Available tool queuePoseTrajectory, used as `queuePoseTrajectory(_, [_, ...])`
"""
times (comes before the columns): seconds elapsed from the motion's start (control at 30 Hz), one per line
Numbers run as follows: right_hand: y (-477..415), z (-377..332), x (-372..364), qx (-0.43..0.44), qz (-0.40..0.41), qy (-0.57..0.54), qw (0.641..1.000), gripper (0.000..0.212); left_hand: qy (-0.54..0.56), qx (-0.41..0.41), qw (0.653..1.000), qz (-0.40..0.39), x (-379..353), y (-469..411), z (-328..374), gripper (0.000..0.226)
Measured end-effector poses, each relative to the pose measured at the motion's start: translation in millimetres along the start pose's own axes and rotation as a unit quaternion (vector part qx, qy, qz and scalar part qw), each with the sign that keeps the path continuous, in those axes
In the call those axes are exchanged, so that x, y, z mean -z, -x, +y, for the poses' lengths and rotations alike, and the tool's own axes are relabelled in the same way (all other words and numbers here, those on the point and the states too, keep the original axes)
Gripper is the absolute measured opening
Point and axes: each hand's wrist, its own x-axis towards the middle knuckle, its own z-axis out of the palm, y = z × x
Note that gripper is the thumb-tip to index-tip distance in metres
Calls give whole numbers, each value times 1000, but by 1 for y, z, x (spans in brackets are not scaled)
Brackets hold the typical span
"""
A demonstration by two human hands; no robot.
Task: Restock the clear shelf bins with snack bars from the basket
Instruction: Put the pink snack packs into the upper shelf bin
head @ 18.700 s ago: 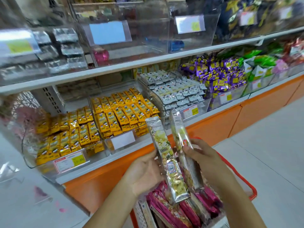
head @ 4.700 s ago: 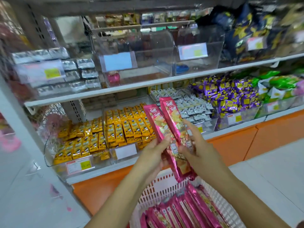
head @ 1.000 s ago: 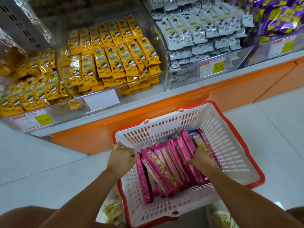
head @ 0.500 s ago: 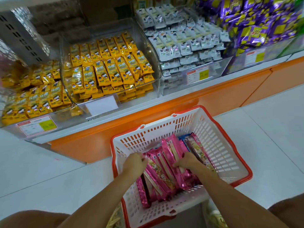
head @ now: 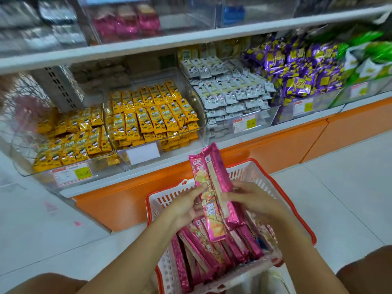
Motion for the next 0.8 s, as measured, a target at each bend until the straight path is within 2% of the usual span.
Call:
queuePoseTrajectory(0.13, [20, -3, 0, 19, 11, 52, 998, 36, 20, -7, 996, -84, -9, 16, 13, 18])
queuePoseTrajectory(0.23, [20, 6, -10, 30, 118, 113, 986, 59, -4, -28, 992, -126, -21, 26, 15, 11])
queuePoseTrajectory(0.27, [21, 7, -13, 40, 157, 154, 975, 65, -6, -31, 990, -134, -22, 28, 14, 15])
queuePoseTrajectory(0.33, [24, 6, -18, 66, 220, 245, 942, 57, -1, -38, 988, -148, -24, 29, 14, 38])
queuePoseTrajectory(0.4, [28, 4, -21, 91, 240, 289, 922, 50, 13, -39, 988, -147, -26, 30, 15, 43])
queuePoseTrajectory(0.47, [32, 4, -21, 104, 253, 278, 921, 50, 26, -36, 988, -147, -30, 31, 17, 37])
queuePoseTrajectory(0.63, [44, -2, -26, 171, 284, 145, 932, 50, 50, -18, 987, -150, -35, 36, 29, 32])
queuePoseTrajectory(0.77, [48, -8, -29, 208, 318, 108, 919, 39, 72, -35, 985, -155, -42, 38, 37, 53])
queuePoseTrajectory(0.8, [49, -9, -29, 214, 327, 102, 915, 37, 77, -47, 984, -154, -44, 38, 38, 51])
